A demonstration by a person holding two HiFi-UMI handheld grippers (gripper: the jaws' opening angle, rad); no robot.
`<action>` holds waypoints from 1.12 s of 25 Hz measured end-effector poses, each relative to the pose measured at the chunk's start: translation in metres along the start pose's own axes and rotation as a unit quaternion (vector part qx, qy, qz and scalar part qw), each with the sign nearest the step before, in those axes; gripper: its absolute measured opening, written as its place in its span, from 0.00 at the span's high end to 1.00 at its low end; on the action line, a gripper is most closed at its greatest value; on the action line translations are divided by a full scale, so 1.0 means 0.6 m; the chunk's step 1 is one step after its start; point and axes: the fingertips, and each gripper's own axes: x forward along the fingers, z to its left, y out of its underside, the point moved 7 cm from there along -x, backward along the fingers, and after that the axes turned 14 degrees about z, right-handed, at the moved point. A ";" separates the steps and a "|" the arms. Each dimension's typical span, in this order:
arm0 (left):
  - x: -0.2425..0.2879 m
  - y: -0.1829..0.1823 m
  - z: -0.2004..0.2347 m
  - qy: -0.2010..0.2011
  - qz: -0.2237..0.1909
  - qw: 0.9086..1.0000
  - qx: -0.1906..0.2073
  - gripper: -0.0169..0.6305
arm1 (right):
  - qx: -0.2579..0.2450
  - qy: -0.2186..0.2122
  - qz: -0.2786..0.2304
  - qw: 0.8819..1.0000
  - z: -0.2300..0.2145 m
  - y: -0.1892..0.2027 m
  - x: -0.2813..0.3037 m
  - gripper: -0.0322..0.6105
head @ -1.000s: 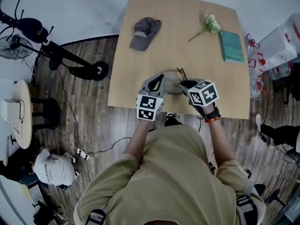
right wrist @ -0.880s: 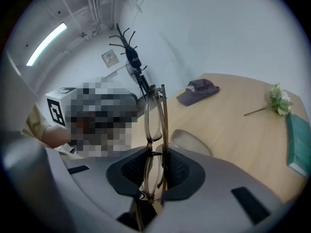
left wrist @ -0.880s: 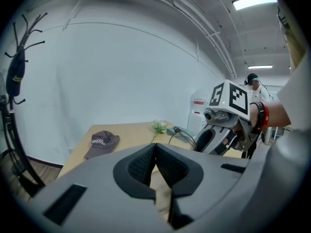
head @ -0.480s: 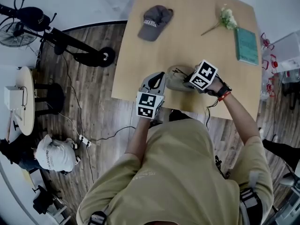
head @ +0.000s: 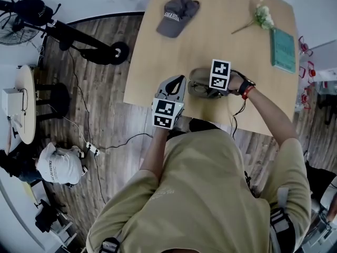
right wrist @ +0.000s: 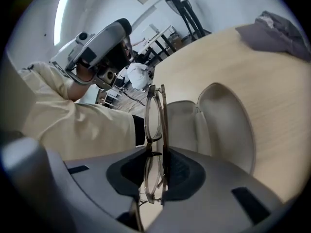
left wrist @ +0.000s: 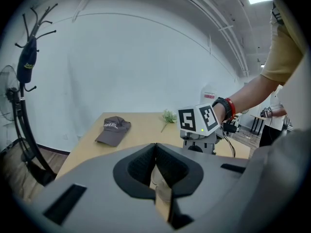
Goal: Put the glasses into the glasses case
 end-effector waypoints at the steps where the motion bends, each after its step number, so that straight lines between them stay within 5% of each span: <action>1: 0.001 0.003 0.002 0.000 0.001 1.000 -0.003 0.94 | 0.001 -0.016 0.006 1.000 -0.005 -0.003 0.005 0.82; 9: 0.005 0.024 0.014 -0.003 0.006 1.000 -0.022 0.94 | -0.016 -0.087 0.064 0.994 -0.027 -0.027 0.029 0.80; 16: 0.000 0.033 0.028 -0.006 0.010 1.000 -0.029 0.94 | -0.009 -0.099 0.098 0.990 -0.043 -0.044 0.050 0.76; 21: 0.000 0.035 0.027 -0.005 0.011 0.999 -0.029 0.94 | 0.003 -0.093 0.103 0.990 -0.043 -0.042 0.049 0.46; 28: -0.001 0.032 0.017 0.003 0.009 1.000 -0.020 0.94 | 0.007 -0.026 0.085 0.996 -0.043 -0.031 0.019 0.32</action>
